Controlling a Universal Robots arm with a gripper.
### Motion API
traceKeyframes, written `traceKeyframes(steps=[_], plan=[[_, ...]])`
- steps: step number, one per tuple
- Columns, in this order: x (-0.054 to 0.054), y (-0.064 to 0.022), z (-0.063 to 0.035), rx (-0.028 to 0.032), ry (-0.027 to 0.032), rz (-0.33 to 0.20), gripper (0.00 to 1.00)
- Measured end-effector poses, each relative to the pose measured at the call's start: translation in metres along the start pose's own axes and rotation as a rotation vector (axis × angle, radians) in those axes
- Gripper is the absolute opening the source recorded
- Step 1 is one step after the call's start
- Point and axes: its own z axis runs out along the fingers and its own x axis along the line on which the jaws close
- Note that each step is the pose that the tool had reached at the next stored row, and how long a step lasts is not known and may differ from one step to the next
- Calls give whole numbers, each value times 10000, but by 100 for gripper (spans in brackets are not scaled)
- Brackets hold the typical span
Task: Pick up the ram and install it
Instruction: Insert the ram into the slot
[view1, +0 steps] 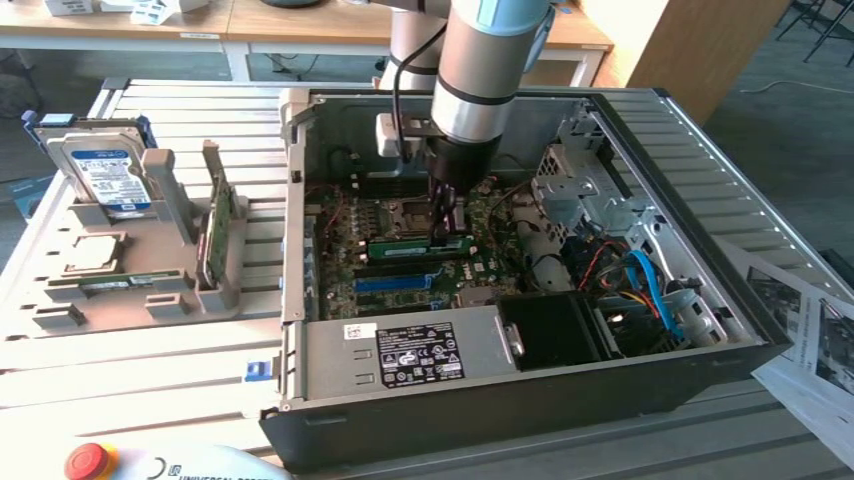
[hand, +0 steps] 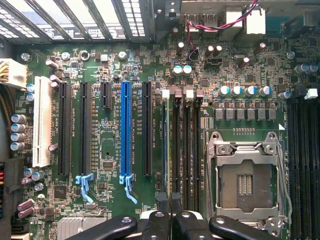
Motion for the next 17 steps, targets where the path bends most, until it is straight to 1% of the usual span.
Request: traceKeyframes(steps=[1, 2, 3, 17], plan=[[0, 0, 0, 2, 1, 0, 18], [0, 0, -1, 2, 1, -1, 18], [0, 0, -1, 2, 1, -1, 25], [1, 0, -1, 1, 2, -1, 25]])
